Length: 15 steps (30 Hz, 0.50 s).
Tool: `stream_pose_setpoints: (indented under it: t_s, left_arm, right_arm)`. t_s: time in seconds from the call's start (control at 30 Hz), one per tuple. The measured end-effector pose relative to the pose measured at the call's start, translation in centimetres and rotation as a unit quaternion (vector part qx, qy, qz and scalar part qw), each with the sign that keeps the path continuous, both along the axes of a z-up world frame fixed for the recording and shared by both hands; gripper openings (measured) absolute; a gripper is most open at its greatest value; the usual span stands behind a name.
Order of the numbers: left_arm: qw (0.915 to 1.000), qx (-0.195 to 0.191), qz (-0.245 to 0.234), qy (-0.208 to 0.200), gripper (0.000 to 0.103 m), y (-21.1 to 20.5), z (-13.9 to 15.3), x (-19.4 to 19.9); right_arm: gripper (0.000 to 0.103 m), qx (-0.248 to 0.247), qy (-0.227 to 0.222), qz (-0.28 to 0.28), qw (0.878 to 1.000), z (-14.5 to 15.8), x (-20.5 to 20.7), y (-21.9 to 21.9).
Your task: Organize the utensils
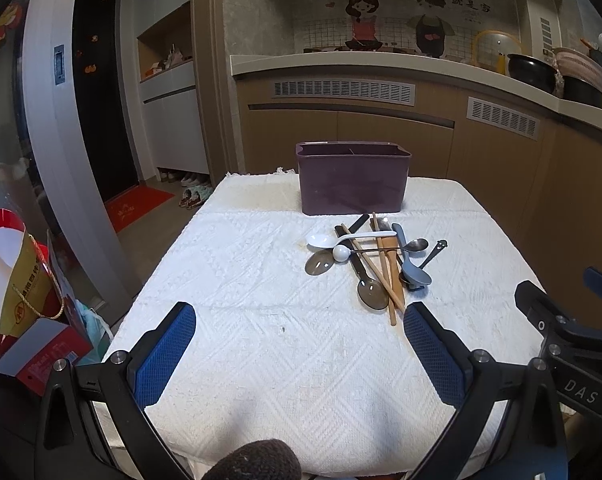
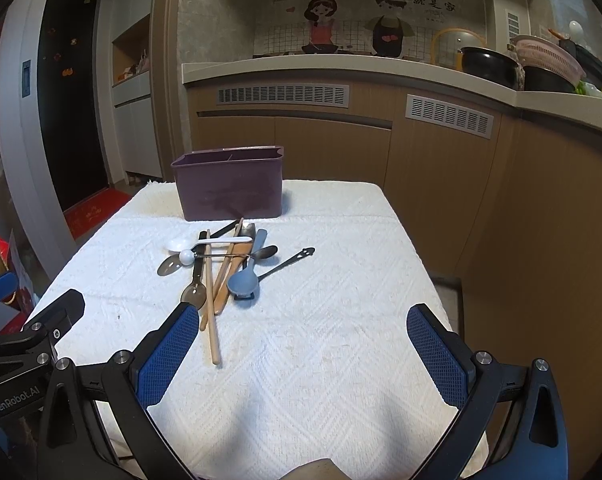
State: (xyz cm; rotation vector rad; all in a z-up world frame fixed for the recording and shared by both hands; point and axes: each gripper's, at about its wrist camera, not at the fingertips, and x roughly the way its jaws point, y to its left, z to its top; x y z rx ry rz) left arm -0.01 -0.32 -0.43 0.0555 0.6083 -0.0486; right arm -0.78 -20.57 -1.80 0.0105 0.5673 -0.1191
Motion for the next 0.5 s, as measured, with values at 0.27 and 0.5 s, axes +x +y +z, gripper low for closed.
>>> stream_pose_setpoints:
  t_s: [0.27, 0.5]
  left_arm:
    - [1.0000, 0.000, 0.000, -0.001, 0.103, 0.04, 0.01, -0.01]
    - [1.0000, 0.000, -0.001, 0.000, 0.103, -0.04, 0.04, 0.01]
  right_arm:
    - [0.103, 0.000, 0.000, 0.000, 1.000, 0.08, 0.02, 0.03]
    - [0.103, 0.001, 0.001, 0.000, 1.000, 0.14, 0.00, 0.01]
